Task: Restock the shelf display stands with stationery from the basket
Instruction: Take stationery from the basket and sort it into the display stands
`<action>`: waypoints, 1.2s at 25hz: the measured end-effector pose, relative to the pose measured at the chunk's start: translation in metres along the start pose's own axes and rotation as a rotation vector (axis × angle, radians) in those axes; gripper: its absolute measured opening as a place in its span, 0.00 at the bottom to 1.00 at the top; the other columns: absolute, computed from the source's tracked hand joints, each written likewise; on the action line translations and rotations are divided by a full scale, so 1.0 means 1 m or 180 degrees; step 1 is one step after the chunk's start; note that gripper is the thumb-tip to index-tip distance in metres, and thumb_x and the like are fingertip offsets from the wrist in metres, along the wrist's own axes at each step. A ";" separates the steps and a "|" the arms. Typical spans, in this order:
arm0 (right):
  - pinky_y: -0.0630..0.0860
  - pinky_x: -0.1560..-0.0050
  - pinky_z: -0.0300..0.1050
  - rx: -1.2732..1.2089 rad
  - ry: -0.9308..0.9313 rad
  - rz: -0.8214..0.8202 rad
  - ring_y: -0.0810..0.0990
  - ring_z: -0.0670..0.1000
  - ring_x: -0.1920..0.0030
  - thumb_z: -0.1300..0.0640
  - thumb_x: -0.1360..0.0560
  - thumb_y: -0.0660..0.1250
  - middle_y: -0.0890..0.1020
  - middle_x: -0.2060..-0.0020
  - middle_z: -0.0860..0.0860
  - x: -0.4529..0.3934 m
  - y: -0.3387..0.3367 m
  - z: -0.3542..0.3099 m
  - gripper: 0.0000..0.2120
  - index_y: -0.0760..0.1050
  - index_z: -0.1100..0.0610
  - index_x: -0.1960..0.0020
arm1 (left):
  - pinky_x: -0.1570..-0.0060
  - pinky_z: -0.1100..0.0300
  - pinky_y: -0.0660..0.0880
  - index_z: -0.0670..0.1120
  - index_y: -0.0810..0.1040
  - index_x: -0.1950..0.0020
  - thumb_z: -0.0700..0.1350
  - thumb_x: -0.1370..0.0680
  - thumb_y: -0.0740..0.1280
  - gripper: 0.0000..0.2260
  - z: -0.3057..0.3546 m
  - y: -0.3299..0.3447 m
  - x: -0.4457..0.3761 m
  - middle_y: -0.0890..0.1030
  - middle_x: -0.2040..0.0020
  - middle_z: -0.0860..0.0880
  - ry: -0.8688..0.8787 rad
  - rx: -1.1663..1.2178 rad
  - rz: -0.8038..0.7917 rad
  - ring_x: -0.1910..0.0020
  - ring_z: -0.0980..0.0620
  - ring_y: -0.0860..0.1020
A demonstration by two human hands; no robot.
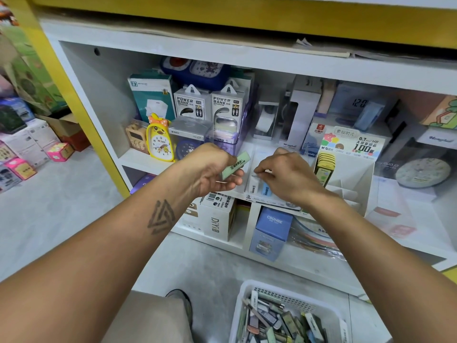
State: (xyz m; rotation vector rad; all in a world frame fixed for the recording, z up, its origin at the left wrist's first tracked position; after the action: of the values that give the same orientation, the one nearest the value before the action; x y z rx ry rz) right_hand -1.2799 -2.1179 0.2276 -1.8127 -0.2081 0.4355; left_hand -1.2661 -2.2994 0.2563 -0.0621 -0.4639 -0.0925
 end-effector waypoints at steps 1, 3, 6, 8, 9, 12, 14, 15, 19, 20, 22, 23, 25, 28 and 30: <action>0.70 0.41 0.48 0.0020 -0.0051 -0.0054 0.73 0.51 0.44 0.56 0.19 0.63 0.82 0.46 0.46 0.000 -0.001 -0.001 0.12 0.81 0.49 0.40 | 0.71 0.61 0.77 0.35 0.77 0.43 0.38 0.17 0.59 0.09 0.000 0.001 0.000 0.83 0.60 0.41 0.0015 -0.0019 -0.0017 0.69 0.48 0.80; 0.72 0.42 0.45 -0.0599 0.0128 0.0166 0.75 0.47 0.44 0.58 0.19 0.63 0.82 0.46 0.44 0.002 -0.008 -0.004 0.13 0.81 0.50 0.39 | 0.69 0.61 0.77 0.36 0.78 0.44 0.38 0.17 0.59 0.09 0.001 0.006 0.000 0.83 0.60 0.42 0.0028 -0.0087 -0.0087 0.67 0.48 0.80; 0.78 0.56 0.42 -0.2831 0.0792 0.0342 0.83 0.44 0.58 0.59 0.21 0.68 0.86 0.57 0.48 0.008 -0.022 -0.004 0.09 0.82 0.50 0.43 | 0.69 0.62 0.77 0.37 0.79 0.46 0.38 0.18 0.61 0.09 0.003 0.016 0.001 0.83 0.58 0.41 -0.0047 -0.0026 -0.0280 0.64 0.48 0.80; 0.80 0.60 0.43 -0.3129 0.0878 0.0307 0.84 0.48 0.64 0.61 0.24 0.72 0.86 0.61 0.53 0.013 -0.028 0.000 0.06 0.83 0.56 0.47 | 0.69 0.62 0.76 0.36 0.78 0.46 0.39 0.18 0.63 0.07 0.005 0.025 0.004 0.83 0.57 0.40 -0.0086 0.0039 -0.0414 0.64 0.49 0.80; 0.80 0.61 0.43 -0.3071 0.0928 0.0354 0.83 0.48 0.65 0.63 0.25 0.73 0.85 0.62 0.54 0.017 -0.032 0.004 0.05 0.83 0.58 0.50 | 0.69 0.62 0.77 0.35 0.77 0.46 0.38 0.19 0.64 0.07 0.006 0.029 0.004 0.82 0.57 0.39 -0.0069 0.0141 -0.0421 0.64 0.48 0.80; 0.77 0.60 0.42 -0.2778 0.1050 0.0406 0.80 0.48 0.65 0.63 0.28 0.76 0.85 0.64 0.52 0.031 -0.043 0.018 0.03 0.83 0.58 0.55 | 0.68 0.60 0.81 0.33 0.76 0.49 0.31 0.23 0.67 0.04 0.013 0.036 0.000 0.82 0.59 0.36 0.0298 0.0435 -0.0116 0.68 0.45 0.83; 0.75 0.59 0.42 -0.2313 0.0751 0.0275 0.77 0.47 0.64 0.61 0.29 0.77 0.83 0.62 0.50 0.039 -0.049 0.020 0.06 0.82 0.56 0.54 | 0.65 0.59 0.82 0.35 0.77 0.54 0.29 0.24 0.69 0.03 0.017 0.043 -0.001 0.82 0.62 0.36 0.0723 -0.0030 -0.0084 0.69 0.45 0.82; 0.74 0.59 0.41 -0.2128 0.0561 0.0216 0.75 0.47 0.64 0.61 0.29 0.78 0.83 0.61 0.49 0.041 -0.050 0.018 0.08 0.81 0.54 0.52 | 0.64 0.59 0.82 0.36 0.78 0.55 0.30 0.25 0.70 0.04 0.018 0.049 0.002 0.81 0.63 0.37 0.0925 -0.0348 -0.0188 0.69 0.46 0.82; 0.78 0.59 0.42 -0.1726 0.0503 0.0229 0.77 0.45 0.64 0.60 0.27 0.75 0.80 0.62 0.49 0.043 -0.046 0.024 0.16 0.74 0.44 0.48 | 0.51 0.50 0.82 0.36 0.77 0.46 0.30 0.28 0.72 0.12 0.016 0.065 0.001 0.83 0.59 0.39 0.1252 -0.0949 -0.0264 0.59 0.43 0.84; 0.80 0.59 0.44 -0.1582 0.0579 0.0274 0.79 0.46 0.64 0.60 0.25 0.72 0.80 0.63 0.49 0.043 -0.044 0.028 0.15 0.73 0.42 0.48 | 0.47 0.50 0.81 0.38 0.77 0.42 0.32 0.27 0.71 0.14 0.016 0.065 -0.001 0.84 0.54 0.41 0.1407 -0.1451 -0.0115 0.54 0.44 0.84; 0.82 0.56 0.51 -0.1441 0.0674 0.0292 0.82 0.49 0.62 0.60 0.22 0.68 0.82 0.64 0.49 0.045 -0.037 0.035 0.11 0.72 0.44 0.51 | 0.40 0.56 0.76 0.43 0.76 0.35 0.36 0.26 0.68 0.19 0.013 0.063 -0.005 0.82 0.41 0.45 0.1794 -0.2927 0.0142 0.42 0.48 0.80; 0.83 0.56 0.54 -0.1419 0.0676 0.0265 0.83 0.50 0.61 0.60 0.21 0.67 0.82 0.63 0.49 0.045 -0.033 0.035 0.10 0.72 0.45 0.52 | 0.39 0.60 0.73 0.46 0.74 0.31 0.37 0.25 0.65 0.22 0.009 0.061 -0.004 0.79 0.35 0.47 0.1843 -0.3479 0.0144 0.37 0.48 0.77; 0.83 0.56 0.57 -0.1393 0.0653 0.0193 0.84 0.52 0.59 0.60 0.21 0.66 0.82 0.62 0.49 0.044 -0.025 0.033 0.10 0.70 0.45 0.54 | 0.45 0.64 0.68 0.50 0.69 0.26 0.37 0.24 0.62 0.26 -0.003 0.059 -0.006 0.73 0.29 0.48 0.1684 -0.4045 -0.0093 0.33 0.47 0.72; 0.83 0.59 0.57 -0.1189 0.0572 0.0097 0.83 0.52 0.60 0.61 0.22 0.65 0.81 0.62 0.49 0.044 -0.019 0.030 0.12 0.69 0.45 0.55 | 0.47 0.62 0.69 0.51 0.65 0.24 0.35 0.25 0.60 0.30 -0.012 0.058 -0.008 0.71 0.27 0.48 0.1610 -0.4322 -0.0345 0.32 0.46 0.71; 0.83 0.57 0.56 -0.1029 0.0526 0.0097 0.83 0.52 0.59 0.61 0.22 0.64 0.81 0.61 0.50 0.044 -0.017 0.029 0.11 0.68 0.46 0.55 | 0.43 0.59 0.71 0.50 0.66 0.24 0.35 0.25 0.59 0.30 -0.011 0.056 -0.007 0.72 0.28 0.47 0.1677 -0.4424 -0.0348 0.32 0.46 0.71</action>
State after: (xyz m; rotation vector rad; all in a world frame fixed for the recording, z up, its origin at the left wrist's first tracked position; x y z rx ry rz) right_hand -1.2501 -2.0718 0.2288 -2.1607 -0.1420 0.2823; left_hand -1.2619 -2.2439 0.2413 -1.3446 0.2002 -0.5134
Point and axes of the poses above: each hand's wrist, its own x-axis away from the middle knuckle, its own y-axis out of the palm, z = x × y, the point moved 2 cm from there along -x, towards the middle knuckle
